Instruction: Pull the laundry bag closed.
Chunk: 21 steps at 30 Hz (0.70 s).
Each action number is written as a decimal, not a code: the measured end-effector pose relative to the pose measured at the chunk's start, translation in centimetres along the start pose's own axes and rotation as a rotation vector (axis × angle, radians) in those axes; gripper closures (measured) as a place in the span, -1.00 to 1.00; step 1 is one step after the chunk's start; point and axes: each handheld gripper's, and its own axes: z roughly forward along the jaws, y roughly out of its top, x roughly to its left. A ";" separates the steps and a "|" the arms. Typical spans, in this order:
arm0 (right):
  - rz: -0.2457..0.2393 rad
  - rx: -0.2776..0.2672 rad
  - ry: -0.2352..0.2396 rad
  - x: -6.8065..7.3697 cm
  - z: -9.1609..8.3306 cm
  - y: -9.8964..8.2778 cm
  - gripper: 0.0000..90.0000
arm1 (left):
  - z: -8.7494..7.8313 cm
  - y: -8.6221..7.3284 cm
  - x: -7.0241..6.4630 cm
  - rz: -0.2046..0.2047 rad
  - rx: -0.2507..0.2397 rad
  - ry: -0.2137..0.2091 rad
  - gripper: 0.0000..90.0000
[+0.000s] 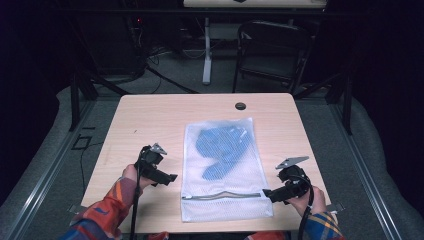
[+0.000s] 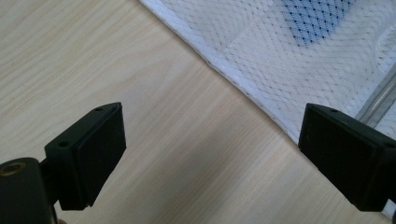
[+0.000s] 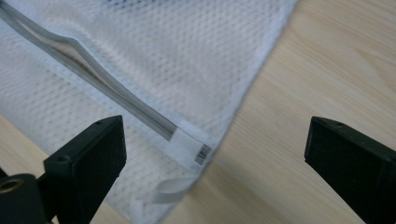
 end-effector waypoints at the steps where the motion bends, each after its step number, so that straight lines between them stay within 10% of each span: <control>1: -0.003 -0.011 0.017 0.6 0.2 0.3 -0.88 | 0.0 0.1 0.0 0.008 0.003 -0.006 -0.81; 21: -0.083 -0.029 0.201 6.1 2.7 3.6 -0.71 | 0.9 1.3 -1.3 0.058 0.006 -0.033 -0.73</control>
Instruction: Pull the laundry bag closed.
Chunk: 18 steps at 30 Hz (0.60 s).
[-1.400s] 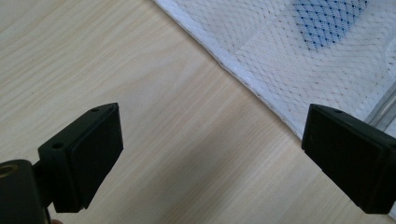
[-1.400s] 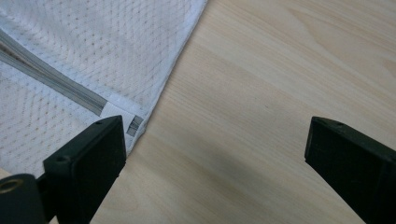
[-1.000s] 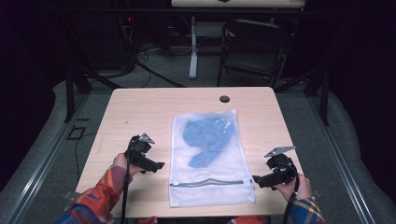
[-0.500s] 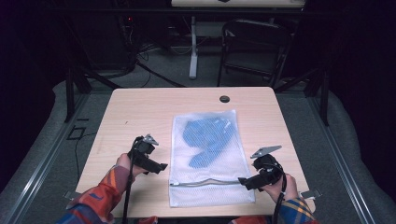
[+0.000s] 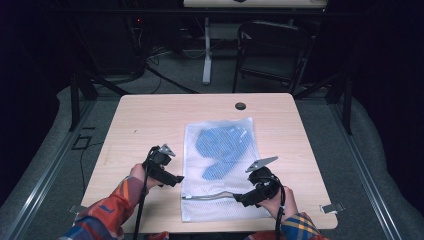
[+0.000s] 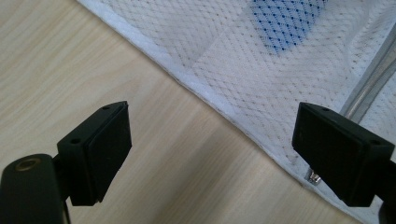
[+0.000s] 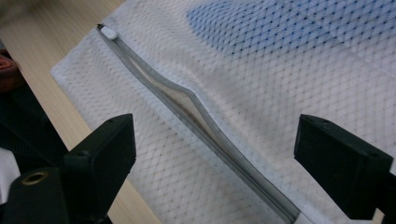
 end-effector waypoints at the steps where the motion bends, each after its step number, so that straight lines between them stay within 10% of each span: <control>1: 0.000 0.000 0.000 0.0 0.0 0.0 -0.71 | 0.0 0.0 0.0 0.000 0.000 0.000 -0.73; 18: -0.072 0.042 0.060 3.2 4.0 2.6 -0.44 | 1.4 1.1 -1.3 0.044 0.029 -0.016 -0.67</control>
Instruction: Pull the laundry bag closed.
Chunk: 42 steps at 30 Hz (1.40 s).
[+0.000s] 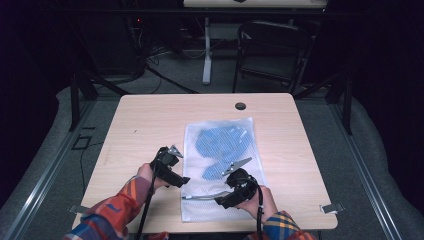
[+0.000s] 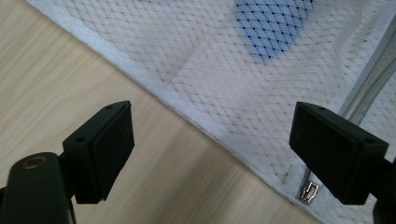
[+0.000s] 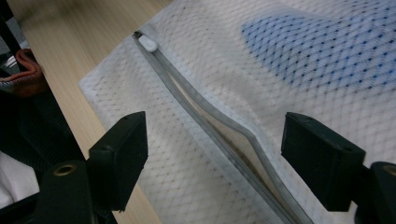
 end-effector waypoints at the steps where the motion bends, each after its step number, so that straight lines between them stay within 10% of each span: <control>1: 0.000 0.000 0.000 0.0 0.0 0.0 -0.44 | 0.1 0.1 0.0 0.006 0.001 0.002 -0.67; 24: -0.059 0.035 0.090 3.1 5.1 2.4 0.43 | 1.4 0.0 -0.6 0.051 0.082 -0.106 0.22; 42: -0.044 0.075 0.104 3.6 7.8 3.9 0.54 | 2.0 -0.3 -0.8 0.076 0.148 -0.161 0.74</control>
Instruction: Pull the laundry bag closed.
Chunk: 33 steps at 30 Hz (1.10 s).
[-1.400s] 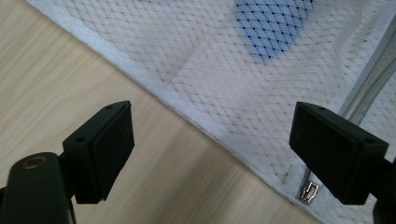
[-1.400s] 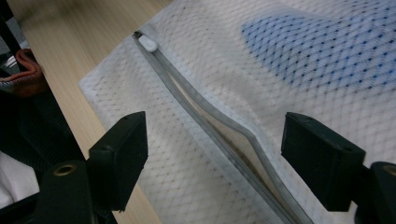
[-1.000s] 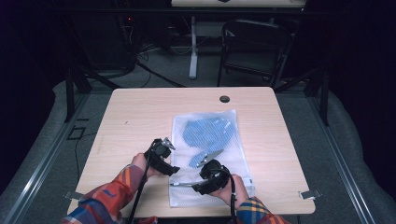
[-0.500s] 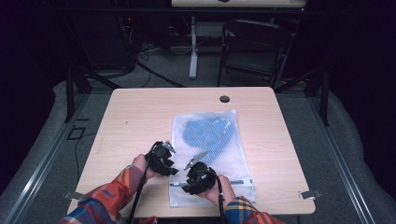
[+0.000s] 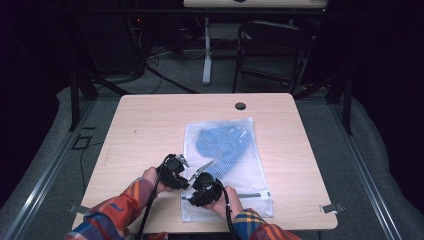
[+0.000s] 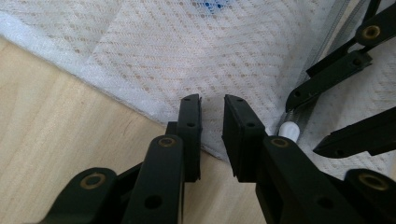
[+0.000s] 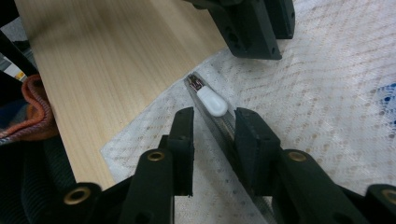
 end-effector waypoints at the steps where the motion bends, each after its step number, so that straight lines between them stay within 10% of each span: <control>1: 0.000 0.000 0.000 0.0 0.0 0.0 0.54 | 0.0 0.0 0.0 -0.003 0.000 -0.001 0.74; 33: -0.059 -0.086 0.008 0.7 0.8 0.5 0.71 | 0.1 -0.1 -0.1 -0.022 -0.015 -0.004 0.80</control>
